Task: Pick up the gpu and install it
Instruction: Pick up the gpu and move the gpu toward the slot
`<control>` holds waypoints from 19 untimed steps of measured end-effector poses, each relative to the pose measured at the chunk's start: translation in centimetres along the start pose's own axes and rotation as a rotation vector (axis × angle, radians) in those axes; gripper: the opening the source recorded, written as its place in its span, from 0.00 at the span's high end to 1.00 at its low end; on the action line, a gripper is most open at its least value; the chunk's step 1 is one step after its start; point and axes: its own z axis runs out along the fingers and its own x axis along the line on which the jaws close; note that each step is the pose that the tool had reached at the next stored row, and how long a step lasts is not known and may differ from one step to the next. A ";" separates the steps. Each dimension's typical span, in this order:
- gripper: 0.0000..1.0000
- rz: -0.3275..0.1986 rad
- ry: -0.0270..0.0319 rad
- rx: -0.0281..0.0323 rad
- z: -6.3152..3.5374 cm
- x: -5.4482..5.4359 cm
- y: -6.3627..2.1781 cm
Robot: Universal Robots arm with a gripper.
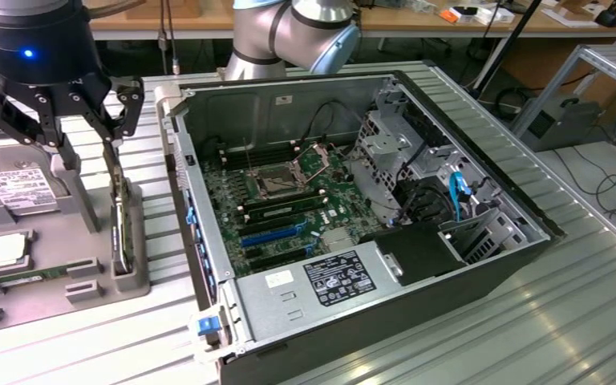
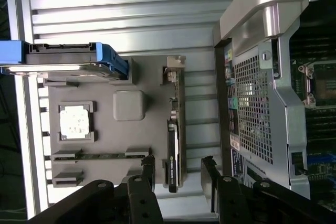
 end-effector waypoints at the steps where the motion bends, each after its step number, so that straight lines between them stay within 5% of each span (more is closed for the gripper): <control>1: 0.52 0.000 0.0000 0.0000 0.03 0.0 0.00; 19: 0.52 0.000 0.0000 0.0000 0.63 0.5 -0.07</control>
